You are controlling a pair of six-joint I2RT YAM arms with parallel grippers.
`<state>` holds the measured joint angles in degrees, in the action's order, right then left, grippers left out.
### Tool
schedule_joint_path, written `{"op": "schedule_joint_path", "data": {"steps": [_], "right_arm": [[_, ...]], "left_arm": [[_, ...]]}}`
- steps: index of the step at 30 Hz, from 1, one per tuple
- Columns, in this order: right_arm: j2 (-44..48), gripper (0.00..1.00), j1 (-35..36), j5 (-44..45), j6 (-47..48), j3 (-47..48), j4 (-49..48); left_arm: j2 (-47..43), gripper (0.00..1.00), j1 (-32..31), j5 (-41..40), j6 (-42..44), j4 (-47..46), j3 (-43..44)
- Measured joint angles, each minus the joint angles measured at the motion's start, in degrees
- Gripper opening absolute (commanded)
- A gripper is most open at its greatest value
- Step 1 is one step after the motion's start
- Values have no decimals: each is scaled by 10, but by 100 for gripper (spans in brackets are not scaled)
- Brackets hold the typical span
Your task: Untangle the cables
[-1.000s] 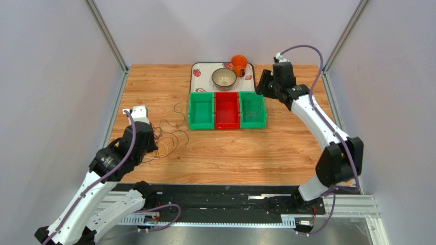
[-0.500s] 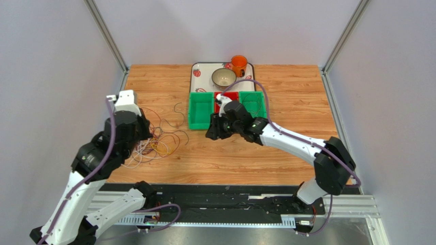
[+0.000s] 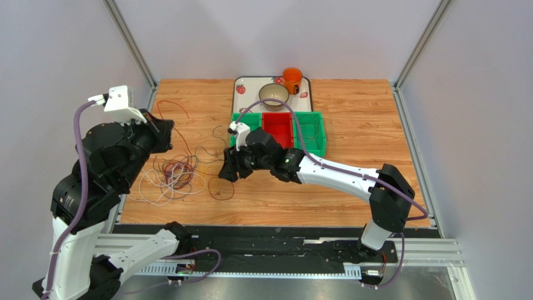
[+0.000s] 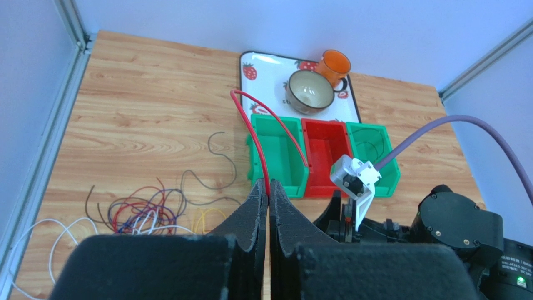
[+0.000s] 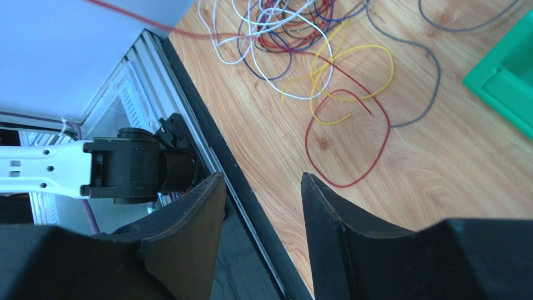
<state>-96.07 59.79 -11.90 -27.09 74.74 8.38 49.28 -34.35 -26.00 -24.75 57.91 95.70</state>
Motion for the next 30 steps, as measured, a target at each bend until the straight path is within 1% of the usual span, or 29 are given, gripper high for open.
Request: {"op": "schedule_joint_path", "data": {"steps": [4, 10, 15, 19, 23, 30], "right_arm": [[0, 58, 0, -12, 9, -3, -38], [-3, 57, 16, -15, 36, -16, -133], [-30, 57, 40, -14, 64, -20, -230], [-52, 57, 49, -7, 73, -24, -276], [-78, 57, 49, 4, 76, -21, -303], [-92, 56, 49, 59, 93, -8, -305]], "left_arm": [[12, 0, 0, 15, -3, -6, -3], [21, 0, 0, 19, -21, -15, -3], [24, 0, 0, 12, -66, -19, 1], [22, 0, 0, 2, -107, -24, 12], [14, 0, 0, 0, -129, -39, 17], [11, 0, 0, 0, -143, -44, 23]]}}
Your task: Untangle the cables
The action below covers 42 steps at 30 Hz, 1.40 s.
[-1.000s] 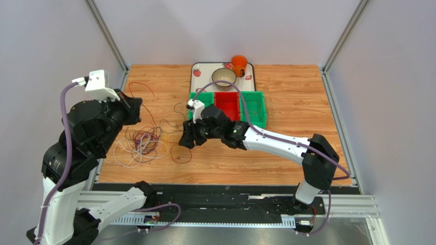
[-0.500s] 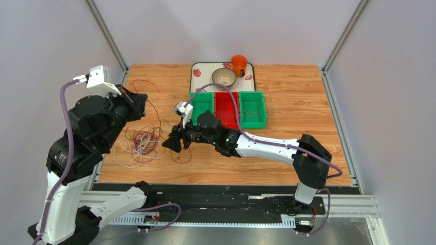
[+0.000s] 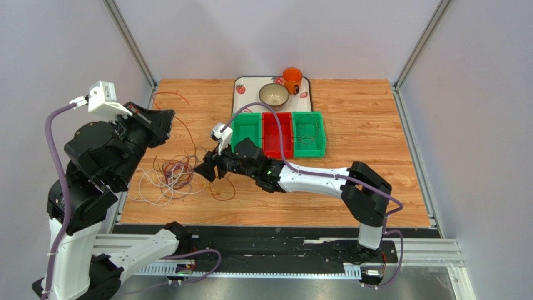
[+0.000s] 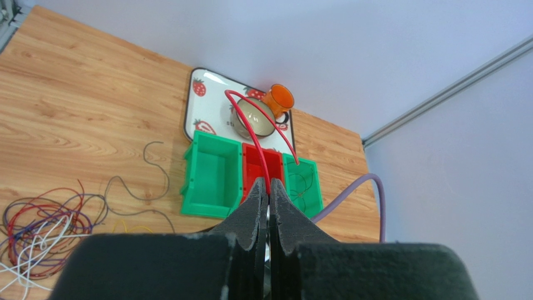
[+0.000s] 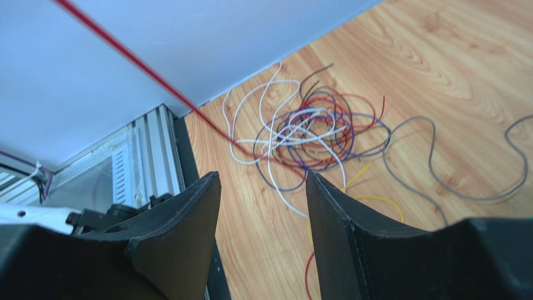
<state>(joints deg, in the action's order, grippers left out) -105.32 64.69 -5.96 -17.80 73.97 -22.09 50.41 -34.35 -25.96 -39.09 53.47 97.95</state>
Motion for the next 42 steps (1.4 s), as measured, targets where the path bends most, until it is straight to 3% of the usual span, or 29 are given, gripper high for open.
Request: {"op": "schedule_joint_path", "data": {"steps": [4, 7, 8, 10, 11, 19, 23, 25, 26, 27, 29, 33, 37, 42], "right_arm": [[-13, 56, 0, 16, 8, 36, -1], [-23, 47, 0, 25, 12, 57, -2], [-26, 32, 0, 29, 12, 63, -2], [-32, 16, 0, 34, 15, 71, 0], [-34, 0, 0, 36, 14, 76, 3], [-28, 0, 0, 39, 8, 69, 13], [17, 0, 0, 31, 4, 30, 42], [56, 0, 0, 29, 4, 12, 74], [84, 0, 0, 28, 5, 6, 102], [108, 0, 0, 28, 5, 4, 122], [160, 0, 0, 28, 7, 7, 161], [231, 0, 0, 28, 9, 89, 252], [259, 0, 0, 33, 12, 186, 308], [263, 0, 0, 67, 32, 286, 377]], "left_arm": [[1, 0, 0, 2, -4, -2, 0], [1, 0, 0, 2, -6, -7, 0], [1, 0, 0, 2, -7, -8, 0], [2, 0, 0, 2, -7, -10, 0], [2, 0, 0, 2, -7, -11, 0], [4, 0, 0, -17, 5, -14, 0], [18, 3, 0, -63, 31, -4, 4], [29, 20, 0, -91, 42, 1, 7], [35, 48, 0, -104, 49, 7, 7], [42, 65, 2, -116, 52, 11, 4], [47, 89, 4, -127, 53, 19, -9], [54, 88, 24, -103, 46, 31, -110], [70, 78, 30, -54, 38, 33, -202], [73, 76, 30, 29, 38, 28, -272]]}}
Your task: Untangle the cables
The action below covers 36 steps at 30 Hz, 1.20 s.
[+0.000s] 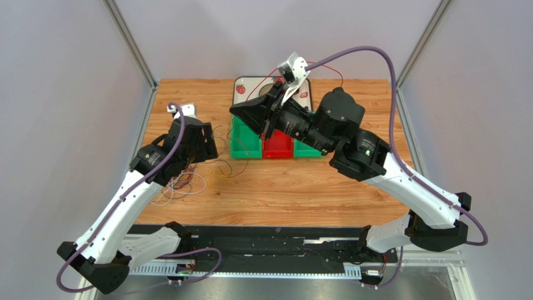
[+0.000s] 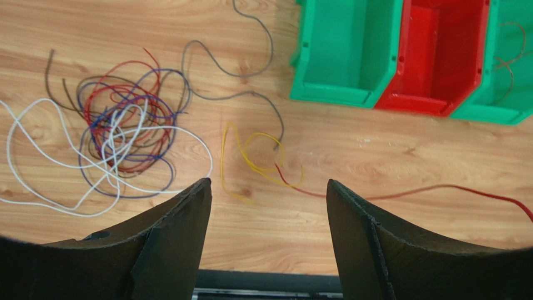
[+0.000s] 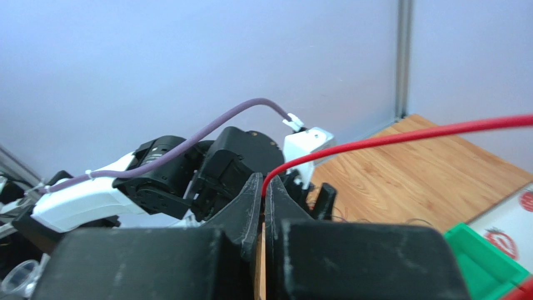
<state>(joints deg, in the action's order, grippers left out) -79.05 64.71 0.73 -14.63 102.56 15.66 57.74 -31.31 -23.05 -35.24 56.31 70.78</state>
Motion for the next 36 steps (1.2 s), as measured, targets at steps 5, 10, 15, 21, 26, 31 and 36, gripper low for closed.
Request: {"op": "schedule_joint_path", "data": {"steps": [5, 10, 15, 21, 26, 31, 36], "right_arm": [[-5, 0, -3, 49, 32, 53, 54], [-25, 0, -35, 77, 58, 98, 90], [-69, 0, -71, 90, 68, 185, 120], [-70, 0, -83, 90, 64, 238, 115], [-35, 0, -83, 103, 63, 184, 106], [-2, 0, -83, 136, 63, 98, 106], [18, 0, -86, 170, 66, 50, 106]], "left_arm": [[-32, 77, 0, 35, 6, 1, -19], [-102, 77, 0, 35, 12, 4, -51], [-167, 77, 0, 28, 8, 5, -125], [-165, 83, 0, 104, -46, -64, -210], [-139, 81, -7, 155, -79, -175, -316], [-85, 80, -52, 168, -94, -281, -392], [-21, 80, -143, 151, -72, -396, -396]]}}
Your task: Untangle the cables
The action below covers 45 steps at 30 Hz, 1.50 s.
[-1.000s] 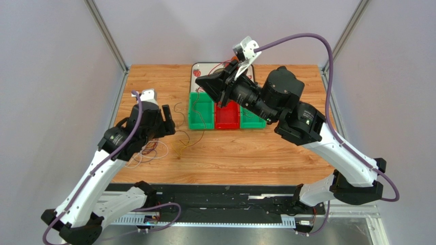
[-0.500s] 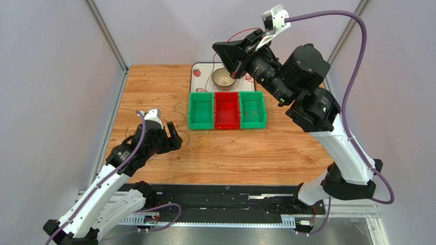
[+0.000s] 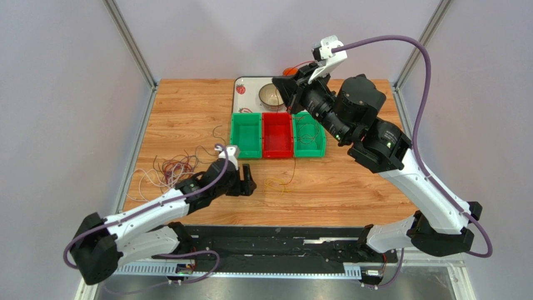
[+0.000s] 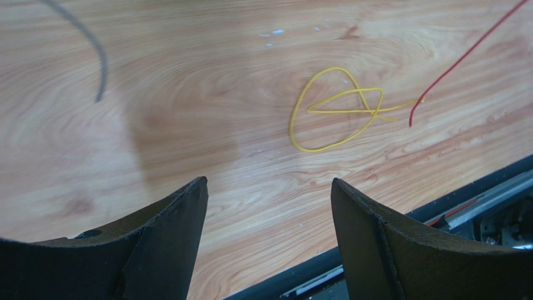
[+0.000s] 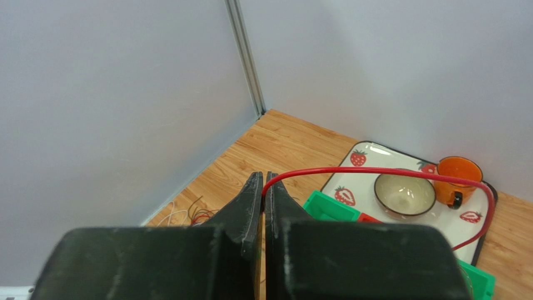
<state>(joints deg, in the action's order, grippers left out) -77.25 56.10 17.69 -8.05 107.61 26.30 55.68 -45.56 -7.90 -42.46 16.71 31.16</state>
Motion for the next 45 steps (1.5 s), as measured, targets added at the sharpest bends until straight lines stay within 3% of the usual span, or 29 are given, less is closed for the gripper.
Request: {"op": "schedule_joint_path", "data": {"steps": [10, 21, 28, 31, 39, 45], "right_arm": [[71, 0, -12, 48, 9, -83, -4], [117, 0, -28, 58, 9, -135, -6], [127, 0, -29, 57, 8, -148, -7], [132, 0, -29, 57, 8, -152, -7], [147, 0, -29, 58, 8, -169, -8], [147, 0, -29, 57, 4, -178, -9]], "left_arm": [[172, 71, -55, -17, 23, -104, 49], [304, 48, -66, -42, 44, -129, 135], [382, 45, -66, -83, 40, -96, 194], [385, 54, -67, -95, 37, -78, 196], [384, 56, -73, -106, 12, -49, 195], [384, 46, -81, -105, -4, -45, 193]]}}
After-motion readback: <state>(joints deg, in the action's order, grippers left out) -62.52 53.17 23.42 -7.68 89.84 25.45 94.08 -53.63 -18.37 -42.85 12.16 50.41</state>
